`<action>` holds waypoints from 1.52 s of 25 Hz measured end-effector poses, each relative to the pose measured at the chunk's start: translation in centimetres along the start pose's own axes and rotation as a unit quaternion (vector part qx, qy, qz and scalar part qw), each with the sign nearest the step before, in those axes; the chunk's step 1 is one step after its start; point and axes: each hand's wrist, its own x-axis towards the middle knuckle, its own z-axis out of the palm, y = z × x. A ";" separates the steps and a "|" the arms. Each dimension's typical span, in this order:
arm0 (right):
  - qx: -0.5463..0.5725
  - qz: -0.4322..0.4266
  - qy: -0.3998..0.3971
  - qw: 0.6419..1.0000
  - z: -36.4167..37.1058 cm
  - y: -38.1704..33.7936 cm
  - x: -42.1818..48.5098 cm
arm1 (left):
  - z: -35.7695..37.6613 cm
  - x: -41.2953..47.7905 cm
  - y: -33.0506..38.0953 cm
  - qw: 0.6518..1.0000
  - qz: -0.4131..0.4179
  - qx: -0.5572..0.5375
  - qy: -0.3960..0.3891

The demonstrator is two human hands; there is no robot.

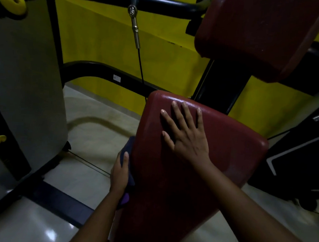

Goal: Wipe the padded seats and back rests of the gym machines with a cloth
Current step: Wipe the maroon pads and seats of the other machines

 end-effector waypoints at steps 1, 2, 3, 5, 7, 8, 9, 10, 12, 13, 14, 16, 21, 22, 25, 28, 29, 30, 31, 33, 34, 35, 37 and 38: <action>0.004 0.007 0.004 1.000 -0.1 0.0 0.0 | -0.1 0.3 0.7 1.000 0.023 -0.008 -0.007; 0.012 0.020 0.011 1.000 -0.1 -0.4 -0.3 | -0.2 0.5 1.6 0.999 0.045 -0.014 -0.015; 0.022 0.028 0.017 0.999 0.1 -1.3 -1.2 | -0.2 0.9 2.6 0.998 0.063 -0.020 -0.019; 0.038 0.006 0.007 0.999 0.8 -4.7 -4.5 | 0.0 1.6 4.4 0.996 0.083 -0.030 -0.021; 0.010 -0.053 -0.027 0.998 1.9 -7.9 -8.5 | 0.1 1.5 5.4 0.993 0.114 -0.038 -0.020; -0.018 -0.071 -0.034 0.997 2.6 -8.7 -9.9 | 0.1 1.6 5.0 0.990 0.126 -0.050 -0.025; -0.038 -0.079 -0.025 0.996 3.4 -8.9 -10.6 | 0.1 1.8 4.1 0.989 0.126 -0.067 -0.031; -0.048 -0.078 -0.006 0.996 4.0 -9.0 -10.8 | 0.0 1.9 2.4 0.990 0.114 -0.080 -0.035; -0.052 -0.071 0.032 0.996 4.5 -9.1 -10.7 | -0.2 1.5 -2.5 0.994 0.062 -0.085 -0.025; -0.054 -0.068 0.047 0.995 4.6 -9.1 -10.6 | -0.2 1.1 -5.1 0.996 0.032 -0.083 -0.019; -0.055 -0.063 0.059 0.995 4.7 -9.1 -10.6 | -0.1 0.8 -7.4 0.997 0.008 -0.076 -0.014; -0.059 -0.063 0.073 0.994 4.9 -9.4 -10.9 | -0.3 0.2 -11.5 0.998 -0.028 -0.058 -0.010; -0.065 -0.059 0.077 0.993 4.8 -9.3 -10.5 | -1.1 0.4 -12.8 0.997 -0.027 -0.042 -0.067; -0.061 -0.052 0.077 0.994 4.9 -9.5 -10.7 | -1.3 0.7 -11.6 0.995 0.012 -0.061 -0.082; -0.059 -0.097 0.027 0.993 6.8 -11.8 -14.8 | -1.5 2.2 -8.1 0.981 0.085 -0.116 -0.127; -0.102 -0.121 -0.003 0.987 9.6 -14.1 -19.7 | -1.8 1.8 -9.6 0.983 0.072 -0.116 -0.120; -0.102 -0.110 0.009 0.989 10.1 -14.5 -20.2 | -1.7 1.4 -11.5 0.985 0.049 -0.117 -0.115; -0.098 -0.100 0.018 0.990 10.5 -14.7 -20.3 | -1.8 0.8 -13.6 0.988 0.021 -0.111 -0.105; -0.097 -0.097 0.026 0.990 10.6 -14.8 -20.3 | -1.9 0.2 -15.6 0.990 -0.004 -0.098 -0.096; -0.109 -0.095 0.042 0.989 11.0 -14.8 -20.3 | -1.9 -0.3 -18.8 0.993 -0.044 -0.077 -0.081; -0.113 -0.096 0.051 0.988 11.1 -14.8 -20.3 | -1.9 -0.2 -19.8 0.993 -0.058 -0.069 -0.077; -0.111 -0.096 0.058 0.987 11.1 -14.9 -20.3 | -1.9 0.0 -20.6 0.993 -0.070 -0.054 -0.083; -0.105 -0.096 0.057 0.988 11.0 -15.0 -20.4 | -2.2 0.5 -21.1 0.991 -0.074 -0.003 -0.110; -0.110 -0.099 0.051 0.988 10.9 -15.0 -20.3 | -2.3 0.7 -20.8 0.991 -0.062 0.015 -0.120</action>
